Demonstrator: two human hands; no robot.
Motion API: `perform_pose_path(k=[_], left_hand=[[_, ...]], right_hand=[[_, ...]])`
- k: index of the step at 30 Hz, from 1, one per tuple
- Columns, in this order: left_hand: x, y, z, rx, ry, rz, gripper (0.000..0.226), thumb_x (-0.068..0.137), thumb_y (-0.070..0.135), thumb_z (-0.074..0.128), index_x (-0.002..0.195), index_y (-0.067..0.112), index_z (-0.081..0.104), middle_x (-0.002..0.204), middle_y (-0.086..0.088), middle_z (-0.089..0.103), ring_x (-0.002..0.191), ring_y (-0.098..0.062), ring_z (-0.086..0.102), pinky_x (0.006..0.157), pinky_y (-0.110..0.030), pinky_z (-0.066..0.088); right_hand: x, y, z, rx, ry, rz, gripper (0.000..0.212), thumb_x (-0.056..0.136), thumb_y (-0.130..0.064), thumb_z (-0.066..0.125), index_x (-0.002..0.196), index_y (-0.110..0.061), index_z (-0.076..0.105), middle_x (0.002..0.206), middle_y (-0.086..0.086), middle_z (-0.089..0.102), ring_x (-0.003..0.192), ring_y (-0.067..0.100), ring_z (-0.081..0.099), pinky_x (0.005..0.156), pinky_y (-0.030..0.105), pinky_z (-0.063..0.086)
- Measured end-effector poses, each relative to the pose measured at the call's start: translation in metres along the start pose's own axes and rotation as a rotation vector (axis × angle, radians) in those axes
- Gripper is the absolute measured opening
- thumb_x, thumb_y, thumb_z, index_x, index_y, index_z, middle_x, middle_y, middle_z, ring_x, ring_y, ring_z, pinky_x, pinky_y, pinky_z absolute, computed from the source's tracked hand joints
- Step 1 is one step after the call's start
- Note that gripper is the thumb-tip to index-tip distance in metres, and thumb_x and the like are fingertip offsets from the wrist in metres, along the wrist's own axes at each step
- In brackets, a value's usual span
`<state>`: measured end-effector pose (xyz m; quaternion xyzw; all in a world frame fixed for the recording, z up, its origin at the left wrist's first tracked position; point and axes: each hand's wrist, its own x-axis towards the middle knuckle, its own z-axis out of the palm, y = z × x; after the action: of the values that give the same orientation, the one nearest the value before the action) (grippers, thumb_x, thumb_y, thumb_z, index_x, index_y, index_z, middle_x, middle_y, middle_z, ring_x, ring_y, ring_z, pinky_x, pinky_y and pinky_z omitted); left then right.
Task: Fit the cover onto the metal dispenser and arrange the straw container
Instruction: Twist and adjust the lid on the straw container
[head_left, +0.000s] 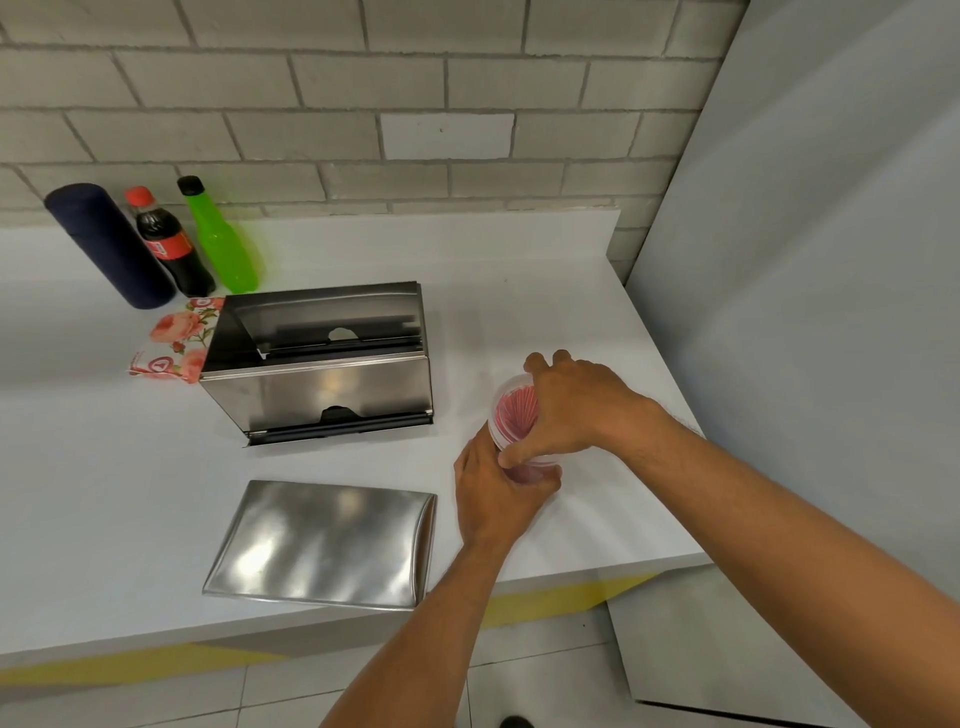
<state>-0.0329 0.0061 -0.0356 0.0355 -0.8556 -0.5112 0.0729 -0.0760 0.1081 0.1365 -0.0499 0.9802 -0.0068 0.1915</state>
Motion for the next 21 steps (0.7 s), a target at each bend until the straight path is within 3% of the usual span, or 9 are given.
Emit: perform_pose_path(k=[4,8,14,21], left_hand=[[0.000,-0.001,-0.001,-0.010,-0.018,-0.033,0.092,0.050,0.063,0.085,0.131,0.037,0.050,0.118,0.020,0.062,0.112,0.000,0.051,0.089,-0.025,0.051],[0.001,-0.001,0.000,-0.012,-0.024,-0.037,0.096,0.049,0.062,0.086,0.134,0.035,0.050,0.121,0.018,0.063,0.118,-0.009,0.054,0.095,-0.031,0.053],[0.000,0.005,-0.002,-0.023,-0.016,-0.049,0.086,0.049,0.060,0.084,0.126,0.038,0.053,0.112,0.022,0.063,0.110,-0.004,0.054,0.087,-0.020,0.050],[-0.001,0.005,-0.002,-0.025,-0.015,-0.034,0.081,0.052,0.052,0.085,0.125,0.033,0.054,0.110,0.020,0.062,0.112,-0.004,0.050,0.088,-0.020,0.046]], right_hand=[[0.001,0.004,-0.009,-0.051,-0.108,-0.092,0.137,0.048,-0.059,0.092,0.159,-0.034,0.015,0.151,0.008,0.034,0.139,0.030,0.037,0.100,0.042,0.049],[0.005,0.006,-0.013,-0.045,-0.138,-0.158,0.129,0.051,-0.042,0.097,0.156,-0.042,0.022,0.141,0.003,0.041,0.132,0.026,0.041,0.095,0.038,0.051],[0.008,0.007,-0.009,-0.014,-0.086,-0.123,0.117,0.049,-0.052,0.090,0.149,-0.040,0.030,0.130,0.002,0.042,0.121,0.025,0.048,0.075,0.032,0.045],[0.007,0.002,-0.004,-0.005,-0.039,-0.032,0.115,0.047,-0.067,0.081,0.146,-0.034,0.033,0.130,0.005,0.048,0.110,0.028,0.056,0.071,0.031,0.044]])
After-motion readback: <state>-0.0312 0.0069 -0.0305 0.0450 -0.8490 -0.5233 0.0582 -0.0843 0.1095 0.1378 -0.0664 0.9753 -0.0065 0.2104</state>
